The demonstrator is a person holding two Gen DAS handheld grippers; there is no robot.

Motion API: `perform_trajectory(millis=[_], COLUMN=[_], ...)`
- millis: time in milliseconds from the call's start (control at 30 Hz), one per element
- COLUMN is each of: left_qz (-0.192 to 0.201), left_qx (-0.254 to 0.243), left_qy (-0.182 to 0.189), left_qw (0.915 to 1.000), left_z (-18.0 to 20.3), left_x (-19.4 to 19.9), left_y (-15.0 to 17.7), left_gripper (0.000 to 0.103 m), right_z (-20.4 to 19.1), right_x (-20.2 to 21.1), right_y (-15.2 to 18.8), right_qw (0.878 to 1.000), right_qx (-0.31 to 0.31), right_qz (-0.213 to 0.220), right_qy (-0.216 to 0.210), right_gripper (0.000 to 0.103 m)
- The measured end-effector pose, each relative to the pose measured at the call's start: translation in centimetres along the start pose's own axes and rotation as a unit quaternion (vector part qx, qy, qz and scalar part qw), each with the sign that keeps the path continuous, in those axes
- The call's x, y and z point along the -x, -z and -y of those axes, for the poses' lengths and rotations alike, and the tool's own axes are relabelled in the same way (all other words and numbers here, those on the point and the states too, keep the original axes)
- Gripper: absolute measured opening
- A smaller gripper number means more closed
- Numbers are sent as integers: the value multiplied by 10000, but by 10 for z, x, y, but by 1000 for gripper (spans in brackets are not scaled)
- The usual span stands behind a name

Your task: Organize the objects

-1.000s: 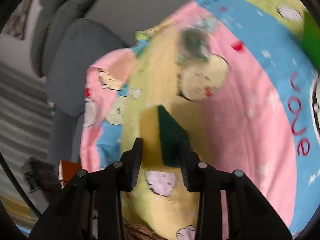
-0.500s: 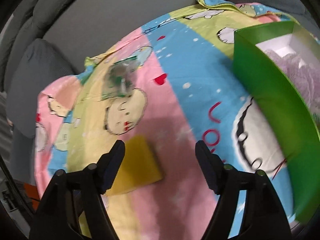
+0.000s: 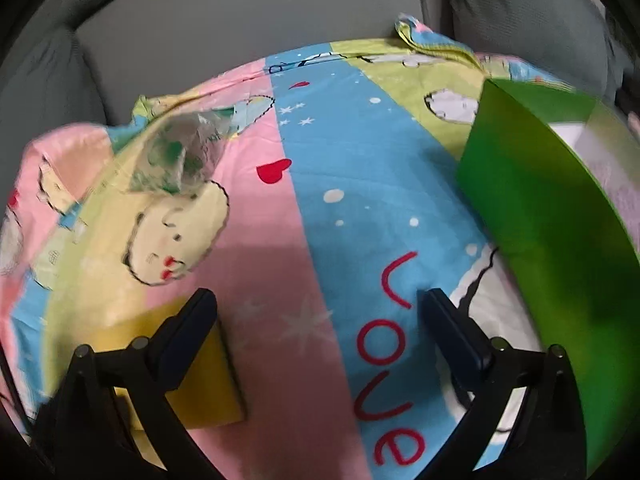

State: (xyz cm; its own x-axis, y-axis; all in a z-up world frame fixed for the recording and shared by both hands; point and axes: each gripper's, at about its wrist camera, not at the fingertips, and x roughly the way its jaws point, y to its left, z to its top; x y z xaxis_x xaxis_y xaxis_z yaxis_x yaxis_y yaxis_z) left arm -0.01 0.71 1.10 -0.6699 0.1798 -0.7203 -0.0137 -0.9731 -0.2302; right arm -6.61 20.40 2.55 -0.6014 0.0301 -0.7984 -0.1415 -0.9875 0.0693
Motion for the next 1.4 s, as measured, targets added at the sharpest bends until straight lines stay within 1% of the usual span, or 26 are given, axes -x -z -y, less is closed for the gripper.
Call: perform_trajectory(millis=[100, 267, 433, 1400], left_qz=[48, 120, 143, 146], left_qx=[73, 91, 180, 187], left_qy=[95, 123, 236, 240], left_qw=[9999, 9998, 9995, 9994], left_z=[-3, -2, -5, -5], left_x=[0, 2, 3, 3], left_y=[0, 3, 3, 3], left_gripper=[103, 103, 103, 103], right_z=[2, 3, 1, 1], right_x=[-1, 0, 0, -2], right_y=[1, 2, 2, 2], right_qw=[9999, 9997, 9997, 9997], right_qx=[-22, -43, -33, -27], right_qz=[144, 224, 223, 248], right_qy=[58, 30, 46, 27], right_gripper=[102, 102, 102, 102])
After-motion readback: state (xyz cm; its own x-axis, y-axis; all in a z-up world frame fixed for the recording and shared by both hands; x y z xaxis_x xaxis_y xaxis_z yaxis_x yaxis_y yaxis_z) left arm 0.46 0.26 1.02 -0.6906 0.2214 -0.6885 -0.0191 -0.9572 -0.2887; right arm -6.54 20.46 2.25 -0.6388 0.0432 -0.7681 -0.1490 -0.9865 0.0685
